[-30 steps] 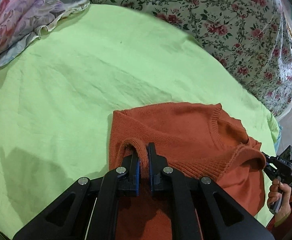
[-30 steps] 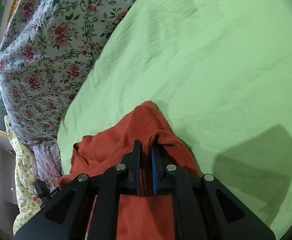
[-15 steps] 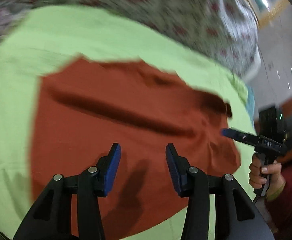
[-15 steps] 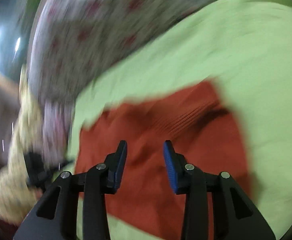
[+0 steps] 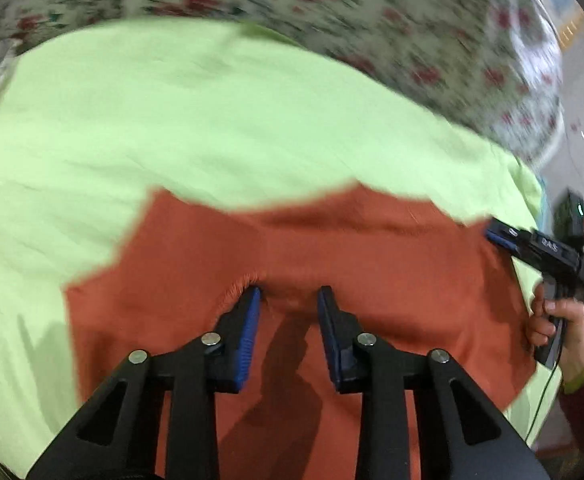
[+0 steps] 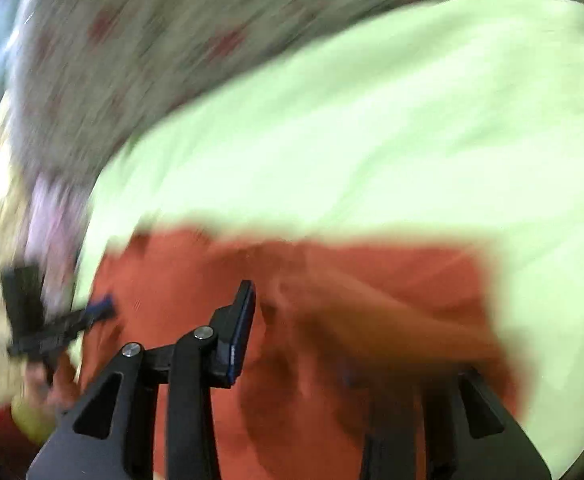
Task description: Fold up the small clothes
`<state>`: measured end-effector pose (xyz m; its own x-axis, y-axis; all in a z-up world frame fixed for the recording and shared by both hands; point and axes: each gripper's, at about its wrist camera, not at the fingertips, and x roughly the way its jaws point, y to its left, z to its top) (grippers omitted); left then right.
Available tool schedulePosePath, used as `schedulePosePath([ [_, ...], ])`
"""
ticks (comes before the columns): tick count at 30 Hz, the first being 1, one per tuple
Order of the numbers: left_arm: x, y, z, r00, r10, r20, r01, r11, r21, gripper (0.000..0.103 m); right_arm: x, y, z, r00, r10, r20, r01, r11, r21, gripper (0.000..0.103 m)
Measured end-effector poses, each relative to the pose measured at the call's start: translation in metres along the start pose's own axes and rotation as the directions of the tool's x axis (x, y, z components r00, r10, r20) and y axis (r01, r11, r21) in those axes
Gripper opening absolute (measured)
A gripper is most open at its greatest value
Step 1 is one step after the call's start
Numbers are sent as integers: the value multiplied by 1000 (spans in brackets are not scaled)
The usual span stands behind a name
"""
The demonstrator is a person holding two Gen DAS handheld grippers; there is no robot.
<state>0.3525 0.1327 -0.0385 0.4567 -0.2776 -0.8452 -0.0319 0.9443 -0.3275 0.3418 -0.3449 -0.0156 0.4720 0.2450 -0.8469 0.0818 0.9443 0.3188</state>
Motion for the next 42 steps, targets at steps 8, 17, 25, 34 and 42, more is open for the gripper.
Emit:
schedulePosePath([
  [8,-43,29,-28,993,70,96,-52,983,-177,41,-48,-13,-11,993,15,114,-24,997,77,38],
  [17,-56,-5,-116,1000,-27,-1,27,986,-166,41,0,95,-62,953,260,-156,-279,953,-121,38],
  [25,-74,5,-157,1000,-6,2,7,981,-192,37,40,79,-33,989,99,-108,-105,993,-51,32],
  [34,-107,20,-178,1000,21,0,-21,970,-241,45,-28,79,-75,984,175,-42,-175,984,-1,35],
  [42,-124,15,-215,997,-77,-24,68,964,-257,55,-83,85,-177,986,160,-43,-155,982,110,37],
])
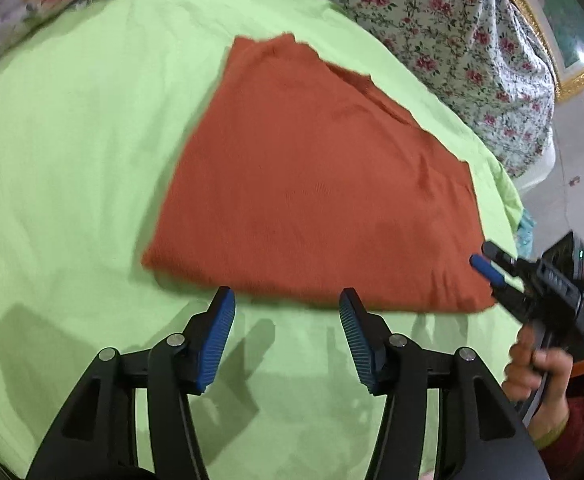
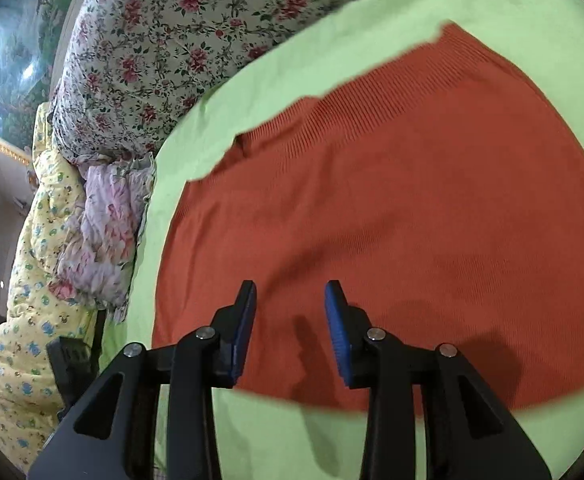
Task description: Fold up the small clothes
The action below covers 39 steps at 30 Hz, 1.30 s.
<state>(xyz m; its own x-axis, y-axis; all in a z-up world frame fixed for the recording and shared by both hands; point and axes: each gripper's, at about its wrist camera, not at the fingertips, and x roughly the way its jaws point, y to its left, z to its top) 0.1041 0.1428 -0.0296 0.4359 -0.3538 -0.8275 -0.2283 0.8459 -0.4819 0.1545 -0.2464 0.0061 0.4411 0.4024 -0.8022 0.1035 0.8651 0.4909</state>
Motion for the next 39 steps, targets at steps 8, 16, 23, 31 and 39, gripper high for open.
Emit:
schedulePosePath([
  [8,-1,17,-29,999,-39,-34,34,990,-140,62,-18,16,-42,999,-30,-12,30,1000,8,49],
  [16,15,29,-9,999,-12,36,22,950,-311,69,-18,23,-38,996,-7,-84,2,998,-55,52],
  [23,29,34,23,995,23,97,16,922,-387,73,-26,8,-30,995,-7,-104,2,999,-43,53],
  [31,39,22,42,980,132,149,-75,937,-342,56,-46,-9,-12,997,-12,-81,9,1000,-29,53],
  [39,35,-17,52,963,195,188,-151,963,-224,16,-55,-34,5,998,-21,-57,21,1000,3,53],
])
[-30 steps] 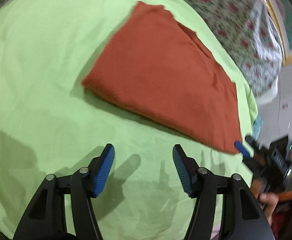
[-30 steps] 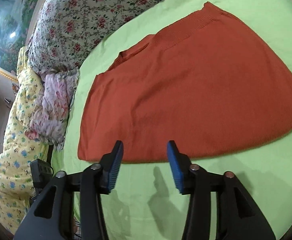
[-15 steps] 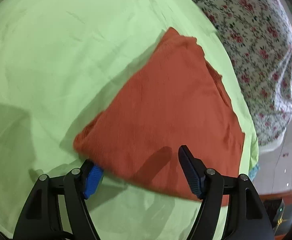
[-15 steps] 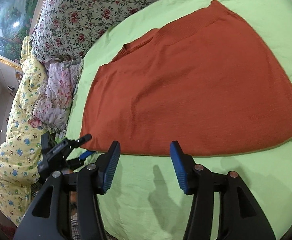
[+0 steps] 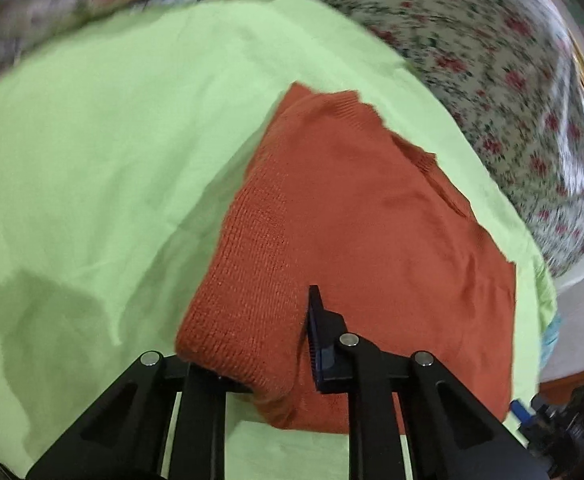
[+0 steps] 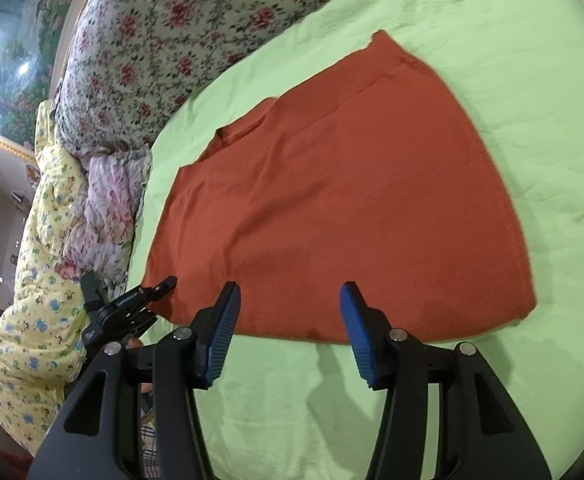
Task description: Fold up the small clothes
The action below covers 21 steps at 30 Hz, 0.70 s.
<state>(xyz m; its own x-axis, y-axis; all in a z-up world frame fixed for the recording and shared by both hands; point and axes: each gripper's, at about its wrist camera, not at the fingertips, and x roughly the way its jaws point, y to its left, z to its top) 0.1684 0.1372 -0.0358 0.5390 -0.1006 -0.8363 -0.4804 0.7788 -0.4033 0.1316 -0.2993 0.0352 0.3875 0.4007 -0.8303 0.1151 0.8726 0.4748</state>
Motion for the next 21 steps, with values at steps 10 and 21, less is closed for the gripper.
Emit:
schedulePosePath([
  [10,-38,-117,-17,992,-108,66,85,954,286,15,-1,-29,30,1000,18,16,-19,999,42,53],
  [21,28,-229,-107,983,-121,-140,180,805,565,14,40,-30,94,986,153,-67,-147,986,80,77],
])
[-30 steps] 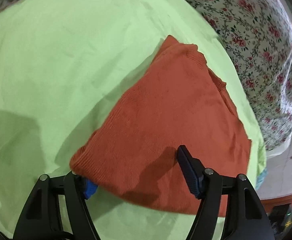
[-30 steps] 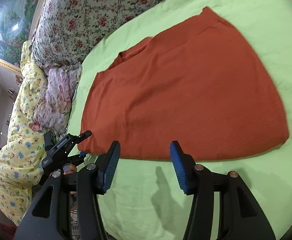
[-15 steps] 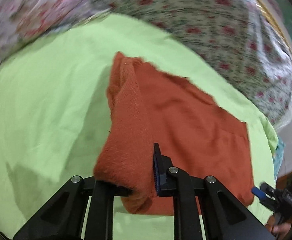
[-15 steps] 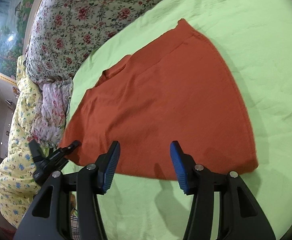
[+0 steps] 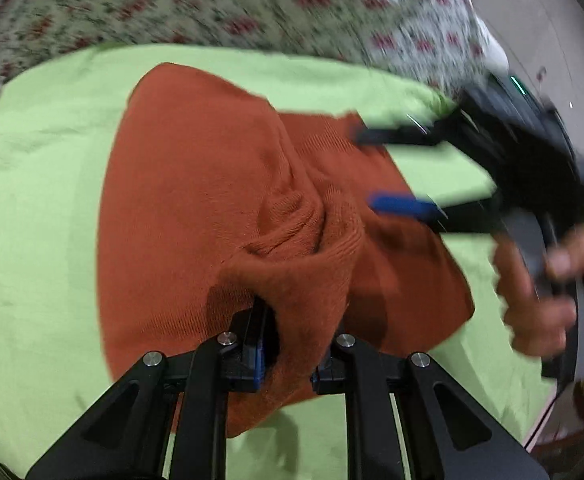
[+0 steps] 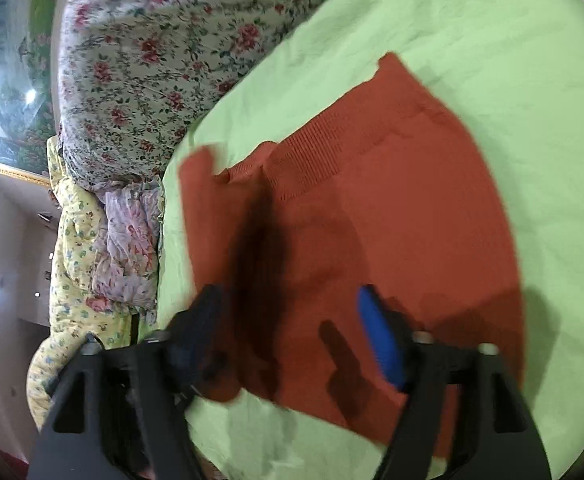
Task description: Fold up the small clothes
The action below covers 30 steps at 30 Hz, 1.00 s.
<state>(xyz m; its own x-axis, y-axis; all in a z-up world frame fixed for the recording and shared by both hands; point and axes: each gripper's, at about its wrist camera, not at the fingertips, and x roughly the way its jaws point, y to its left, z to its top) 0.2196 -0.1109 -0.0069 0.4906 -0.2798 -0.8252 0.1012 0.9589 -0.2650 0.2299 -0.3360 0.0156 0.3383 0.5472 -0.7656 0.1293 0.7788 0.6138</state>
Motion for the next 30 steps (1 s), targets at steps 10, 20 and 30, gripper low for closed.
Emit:
schedulePosePath([
  [10,-4,9,-2,1000,-10,10,10,1000,-10,14,91,18,38,990,13,-138,-24,997,-78,46],
  [20,-14,-46,13,987,-160,29,156,984,89,14,16,51,48,999,37,-35,-45,964,-262,15],
  [30,55,-90,10,982,-168,-85,178,975,130,14,-18,-41,56,991,-136,-6,133,974,-184,15],
])
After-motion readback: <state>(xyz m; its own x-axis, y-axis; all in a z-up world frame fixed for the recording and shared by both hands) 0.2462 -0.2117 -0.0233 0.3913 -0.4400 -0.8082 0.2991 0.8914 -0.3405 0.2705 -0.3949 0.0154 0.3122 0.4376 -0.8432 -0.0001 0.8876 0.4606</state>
